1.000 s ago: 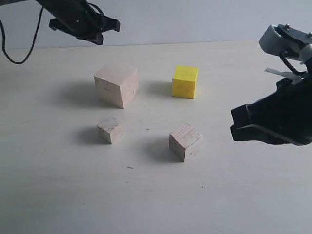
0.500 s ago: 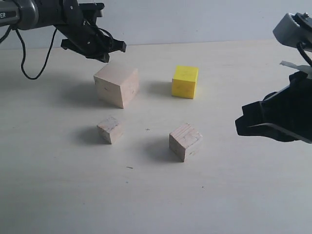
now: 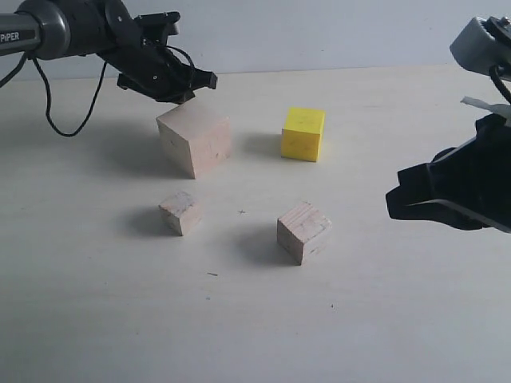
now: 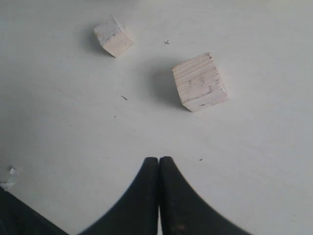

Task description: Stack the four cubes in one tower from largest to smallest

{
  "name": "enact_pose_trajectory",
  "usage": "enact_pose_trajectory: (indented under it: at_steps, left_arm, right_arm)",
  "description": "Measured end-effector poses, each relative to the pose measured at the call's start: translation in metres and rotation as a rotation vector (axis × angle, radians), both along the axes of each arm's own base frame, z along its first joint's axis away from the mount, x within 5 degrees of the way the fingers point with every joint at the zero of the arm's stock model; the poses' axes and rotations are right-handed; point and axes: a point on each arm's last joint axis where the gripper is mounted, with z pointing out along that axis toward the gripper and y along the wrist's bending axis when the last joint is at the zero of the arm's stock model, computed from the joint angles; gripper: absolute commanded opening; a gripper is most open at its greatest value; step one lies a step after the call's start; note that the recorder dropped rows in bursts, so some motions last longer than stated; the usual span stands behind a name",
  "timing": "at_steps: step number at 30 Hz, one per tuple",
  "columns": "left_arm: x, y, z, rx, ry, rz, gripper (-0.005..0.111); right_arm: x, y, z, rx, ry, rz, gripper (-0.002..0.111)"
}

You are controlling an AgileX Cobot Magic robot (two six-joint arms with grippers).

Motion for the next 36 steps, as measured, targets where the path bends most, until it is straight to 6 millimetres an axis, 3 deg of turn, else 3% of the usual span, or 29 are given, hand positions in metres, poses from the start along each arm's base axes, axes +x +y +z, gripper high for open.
enact_pose_trajectory:
  at_steps: [10,15,19,36]
  left_arm:
    - [-0.012,-0.006,-0.004,0.028,0.102,-0.083,0.000]
    - [-0.033,-0.044,-0.005,0.042,0.145,-0.192,0.000]
    - [-0.044,-0.060,-0.006,0.050,0.177,-0.245,0.000]
    - [-0.055,-0.070,-0.005,0.012,0.189,-0.437,0.000]
  right_arm:
    - [0.000,0.000,0.000,-0.002,-0.007,0.005,0.000]
    - [0.000,0.000,0.000,-0.005,-0.011,0.011,0.000]
    - [-0.003,-0.001,0.001,-0.006,-0.005,0.021,0.000]
    - [-0.003,-0.001,0.001,-0.008,-0.005,0.025,0.000]
